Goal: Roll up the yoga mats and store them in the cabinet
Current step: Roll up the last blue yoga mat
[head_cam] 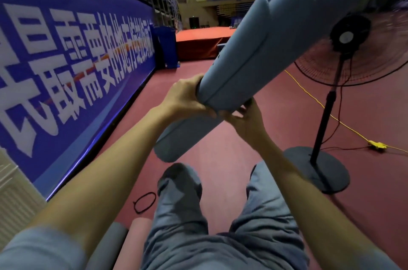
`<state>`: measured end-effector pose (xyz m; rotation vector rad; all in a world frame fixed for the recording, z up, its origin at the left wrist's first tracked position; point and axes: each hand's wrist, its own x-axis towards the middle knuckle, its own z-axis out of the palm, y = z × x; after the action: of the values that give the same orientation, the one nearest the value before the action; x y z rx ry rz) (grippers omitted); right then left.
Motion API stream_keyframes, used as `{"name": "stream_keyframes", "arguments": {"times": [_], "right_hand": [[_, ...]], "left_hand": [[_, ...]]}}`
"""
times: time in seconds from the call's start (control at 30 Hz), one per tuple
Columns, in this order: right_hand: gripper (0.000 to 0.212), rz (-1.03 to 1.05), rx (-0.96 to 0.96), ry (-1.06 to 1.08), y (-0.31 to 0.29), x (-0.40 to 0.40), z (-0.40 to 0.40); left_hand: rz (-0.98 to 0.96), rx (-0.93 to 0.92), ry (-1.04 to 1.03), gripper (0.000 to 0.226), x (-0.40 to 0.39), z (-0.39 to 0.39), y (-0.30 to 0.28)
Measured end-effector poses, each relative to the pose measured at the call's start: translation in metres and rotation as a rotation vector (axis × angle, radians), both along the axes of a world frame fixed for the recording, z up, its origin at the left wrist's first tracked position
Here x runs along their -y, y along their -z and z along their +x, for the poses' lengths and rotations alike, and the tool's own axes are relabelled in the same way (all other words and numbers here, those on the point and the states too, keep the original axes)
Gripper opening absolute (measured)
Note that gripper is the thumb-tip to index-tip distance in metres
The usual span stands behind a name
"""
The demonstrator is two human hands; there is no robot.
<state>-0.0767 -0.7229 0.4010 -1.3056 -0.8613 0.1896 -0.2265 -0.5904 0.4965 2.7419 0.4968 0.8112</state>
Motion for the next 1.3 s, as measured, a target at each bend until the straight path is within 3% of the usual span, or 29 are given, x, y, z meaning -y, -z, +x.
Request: {"name": "stream_keyframes", "arguments": {"times": [0.1, 0.17, 0.23, 0.33, 0.47, 0.6, 0.7, 0.8, 0.93, 1.03, 1.17, 1.3], "right_hand": [[0.084, 0.008, 0.013, 0.028, -0.01, 0.001, 0.011], [0.078, -0.031, 0.109, 0.032, -0.001, 0.003, 0.016], [0.085, -0.128, 0.169, 0.017, 0.02, 0.005, 0.021], [0.094, -0.331, 0.237, -0.042, 0.066, 0.002, 0.025], [0.109, -0.589, 0.311, -0.145, 0.131, -0.01, 0.023], [0.109, -0.62, 0.309, -0.245, 0.163, -0.026, 0.03], [0.108, -0.626, 0.314, -0.336, 0.17, -0.032, 0.035], [0.119, -0.622, 0.273, -0.412, 0.151, -0.032, 0.041], [0.132, -0.621, 0.379, -0.415, 0.084, -0.042, 0.052], [0.124, -0.677, 0.523, -0.386, 0.053, -0.061, 0.055], [0.103, -1.078, 0.942, -0.276, 0.078, -0.086, 0.042], [0.079, -1.151, 0.918, -0.16, 0.114, -0.096, 0.02]], "left_hand": [[0.153, -0.122, -0.17, 0.115, 0.01, 0.01, -0.006], [0.132, -0.227, -0.192, 0.117, 0.011, 0.012, 0.002], [0.027, -0.245, -0.12, 0.118, 0.008, 0.01, 0.021], [-0.276, -0.065, -0.014, 0.113, -0.001, 0.004, 0.068], [-0.435, -0.065, -0.07, 0.079, -0.017, 0.001, 0.153], [-0.646, -0.117, -0.199, 0.062, -0.021, -0.001, 0.25], [-0.681, -0.183, -0.248, 0.079, -0.024, -0.003, 0.301], [-0.687, -0.207, -0.222, 0.105, -0.028, 0.004, 0.305], [-0.65, -0.257, -0.218, 0.104, -0.045, 0.012, 0.304], [-0.596, -0.281, -0.221, 0.098, -0.049, 0.02, 0.304], [-0.579, -0.238, -0.163, 0.099, -0.048, 0.034, 0.307], [-0.544, -0.241, -0.142, 0.082, -0.054, 0.038, 0.318]]}}
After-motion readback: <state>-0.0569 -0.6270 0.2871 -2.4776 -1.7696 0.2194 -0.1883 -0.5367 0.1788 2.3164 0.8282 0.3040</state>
